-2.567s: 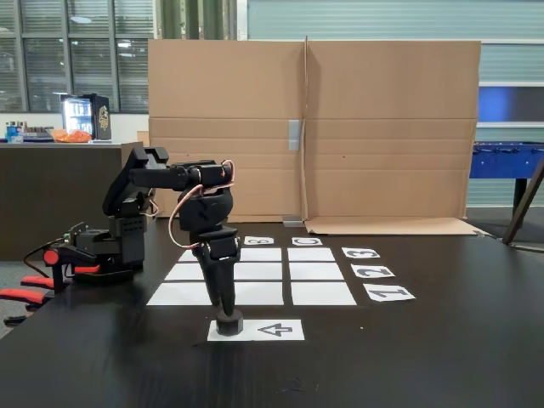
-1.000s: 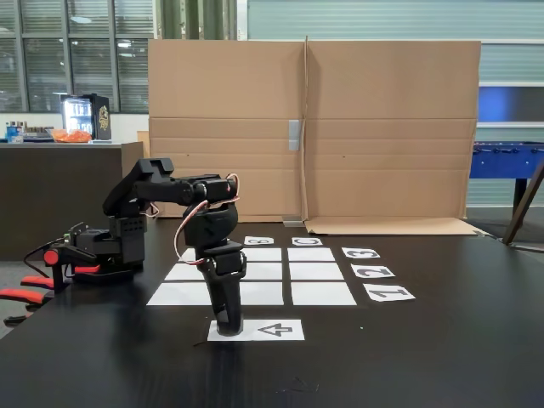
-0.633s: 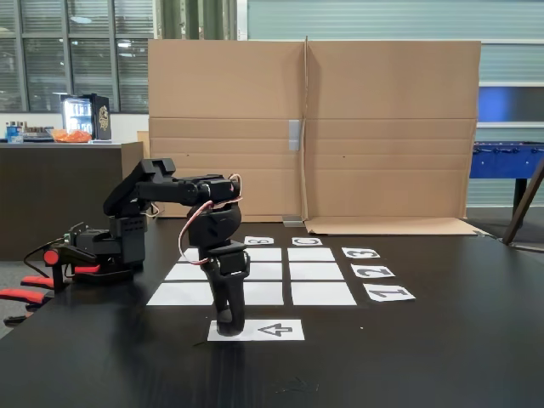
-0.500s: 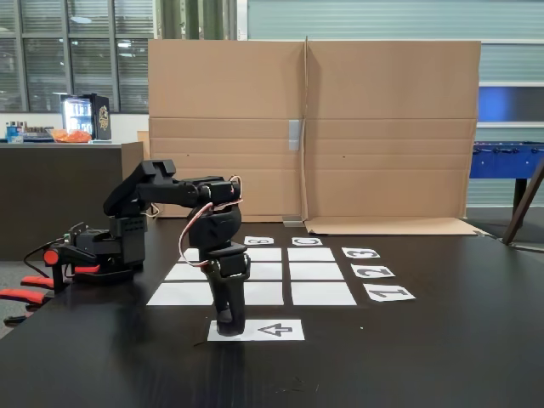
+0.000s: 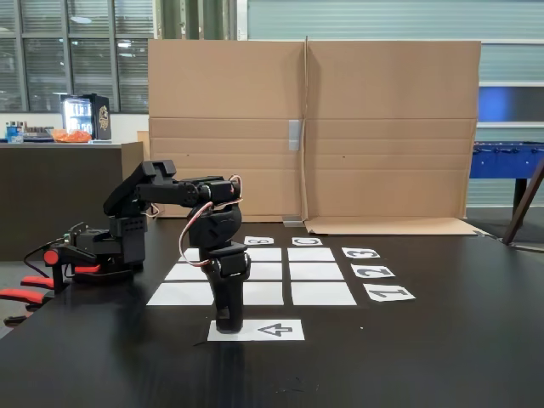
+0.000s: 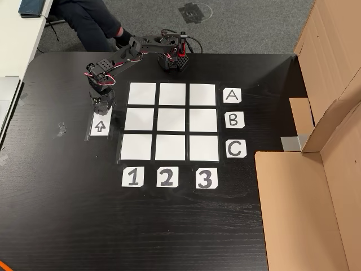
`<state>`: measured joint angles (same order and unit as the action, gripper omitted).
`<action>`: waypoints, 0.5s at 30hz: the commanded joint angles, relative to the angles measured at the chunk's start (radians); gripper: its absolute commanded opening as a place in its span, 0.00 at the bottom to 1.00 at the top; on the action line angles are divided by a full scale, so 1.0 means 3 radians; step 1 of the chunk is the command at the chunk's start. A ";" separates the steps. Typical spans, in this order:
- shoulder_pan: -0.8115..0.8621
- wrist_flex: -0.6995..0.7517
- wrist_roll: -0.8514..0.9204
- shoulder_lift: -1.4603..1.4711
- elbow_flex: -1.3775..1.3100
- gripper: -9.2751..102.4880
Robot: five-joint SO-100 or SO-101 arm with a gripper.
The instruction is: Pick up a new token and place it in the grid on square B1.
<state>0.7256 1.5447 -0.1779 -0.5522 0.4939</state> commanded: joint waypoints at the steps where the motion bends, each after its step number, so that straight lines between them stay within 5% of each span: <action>1: 0.0010 0.0015 -0.0026 -0.0026 -0.0123 0.19; 15: 0.0092 0.0568 -0.0102 -0.0189 -0.0828 0.19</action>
<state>0.7363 1.6950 -0.1979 -0.5522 0.2945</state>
